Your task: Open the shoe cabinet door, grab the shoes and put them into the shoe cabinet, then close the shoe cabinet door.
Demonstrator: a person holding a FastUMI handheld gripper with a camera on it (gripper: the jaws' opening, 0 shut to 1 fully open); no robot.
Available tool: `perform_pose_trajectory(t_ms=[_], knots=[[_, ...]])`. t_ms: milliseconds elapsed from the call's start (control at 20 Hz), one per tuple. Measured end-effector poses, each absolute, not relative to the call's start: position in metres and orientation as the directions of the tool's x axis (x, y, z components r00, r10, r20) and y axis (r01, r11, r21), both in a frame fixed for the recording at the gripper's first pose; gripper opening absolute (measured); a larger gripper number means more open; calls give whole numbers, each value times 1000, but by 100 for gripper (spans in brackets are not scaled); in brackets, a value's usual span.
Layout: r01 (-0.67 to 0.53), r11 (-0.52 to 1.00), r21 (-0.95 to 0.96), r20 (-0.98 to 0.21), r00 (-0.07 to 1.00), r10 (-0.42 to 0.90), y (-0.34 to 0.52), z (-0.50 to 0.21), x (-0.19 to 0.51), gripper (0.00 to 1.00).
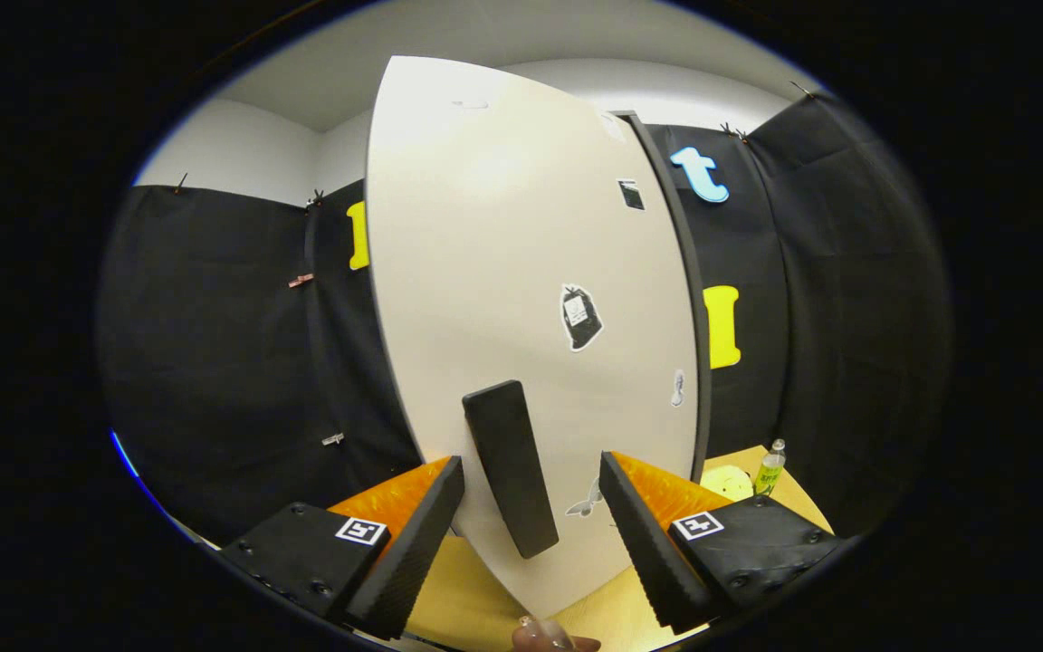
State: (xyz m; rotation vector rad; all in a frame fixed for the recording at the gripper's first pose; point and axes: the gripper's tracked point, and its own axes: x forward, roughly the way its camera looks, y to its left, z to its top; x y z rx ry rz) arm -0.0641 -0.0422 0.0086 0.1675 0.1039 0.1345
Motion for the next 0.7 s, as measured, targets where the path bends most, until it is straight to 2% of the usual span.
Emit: perform_pose_trajectory(t_ms=[250,700], knots=[[-141,981,135,-77,985,152,-12,11,-59,99],[-106,989,98,-73,991,114,-12,12,-69,99]])
